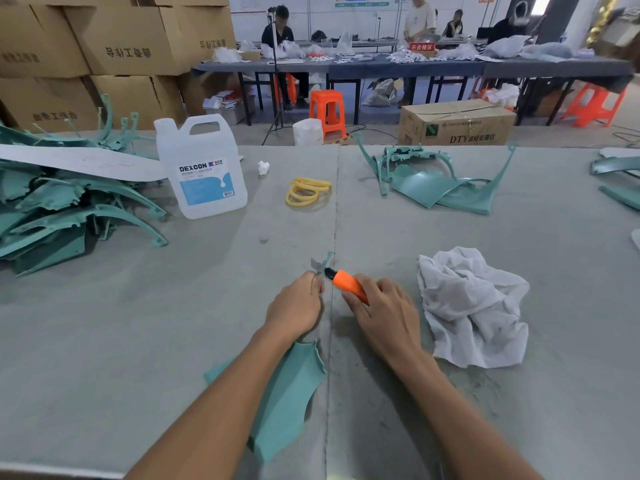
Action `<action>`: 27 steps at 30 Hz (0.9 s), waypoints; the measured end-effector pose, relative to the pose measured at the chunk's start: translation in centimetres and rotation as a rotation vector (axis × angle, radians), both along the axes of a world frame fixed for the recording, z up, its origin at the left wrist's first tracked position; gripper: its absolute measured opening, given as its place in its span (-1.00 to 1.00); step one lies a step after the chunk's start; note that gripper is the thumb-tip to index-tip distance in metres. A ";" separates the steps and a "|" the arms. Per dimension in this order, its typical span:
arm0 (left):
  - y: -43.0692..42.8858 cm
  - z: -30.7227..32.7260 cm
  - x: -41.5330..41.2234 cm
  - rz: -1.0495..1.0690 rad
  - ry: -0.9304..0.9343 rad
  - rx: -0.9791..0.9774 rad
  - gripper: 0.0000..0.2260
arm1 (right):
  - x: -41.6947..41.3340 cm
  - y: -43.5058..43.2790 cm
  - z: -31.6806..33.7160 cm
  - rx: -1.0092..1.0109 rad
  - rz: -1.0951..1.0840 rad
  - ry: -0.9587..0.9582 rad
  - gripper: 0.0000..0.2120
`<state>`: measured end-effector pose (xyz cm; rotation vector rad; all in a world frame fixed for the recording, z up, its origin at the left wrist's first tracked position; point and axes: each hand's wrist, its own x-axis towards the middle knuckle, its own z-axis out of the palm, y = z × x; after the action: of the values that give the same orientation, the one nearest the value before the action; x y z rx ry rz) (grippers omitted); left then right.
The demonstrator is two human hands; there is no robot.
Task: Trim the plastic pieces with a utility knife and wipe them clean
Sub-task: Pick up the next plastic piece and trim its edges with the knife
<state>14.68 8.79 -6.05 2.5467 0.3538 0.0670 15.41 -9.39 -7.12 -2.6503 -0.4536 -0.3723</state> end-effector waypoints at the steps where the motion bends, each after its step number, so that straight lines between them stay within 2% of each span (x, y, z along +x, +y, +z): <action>1: 0.0 0.0 0.0 -0.005 -0.001 0.003 -0.71 | 0.0 0.0 0.0 -0.023 -0.013 -0.009 -0.56; 8: 0.1 0.0 0.2 -0.013 -0.015 -0.020 -0.69 | -0.5 0.3 0.4 -0.044 -0.048 -0.102 -0.63; 11: 0.1 -0.1 0.3 -0.009 -0.004 0.008 -0.67 | -0.4 -0.1 0.7 0.243 -0.147 -0.019 -0.62; 12: 0.1 -0.1 0.2 -0.005 -0.002 0.014 -0.67 | -0.4 -0.2 0.7 0.282 -0.167 0.002 -0.60; 16: 0.1 0.0 0.1 0.006 0.001 0.004 -0.68 | -0.9 0.1 0.4 0.125 -0.037 -0.011 -0.62; 19: 0.0 0.0 0.1 0.011 0.010 -0.003 -0.70 | -0.7 0.0 0.4 0.040 -0.026 0.021 -0.60; 27: 0.1 -0.1 0.1 0.019 0.007 -0.010 -0.71 | -0.6 0.1 0.3 0.001 -0.022 0.039 -0.59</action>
<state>14.79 8.88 -6.16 2.5342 0.3803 0.0627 14.78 -9.28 -6.77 -2.6590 -0.4120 -0.3262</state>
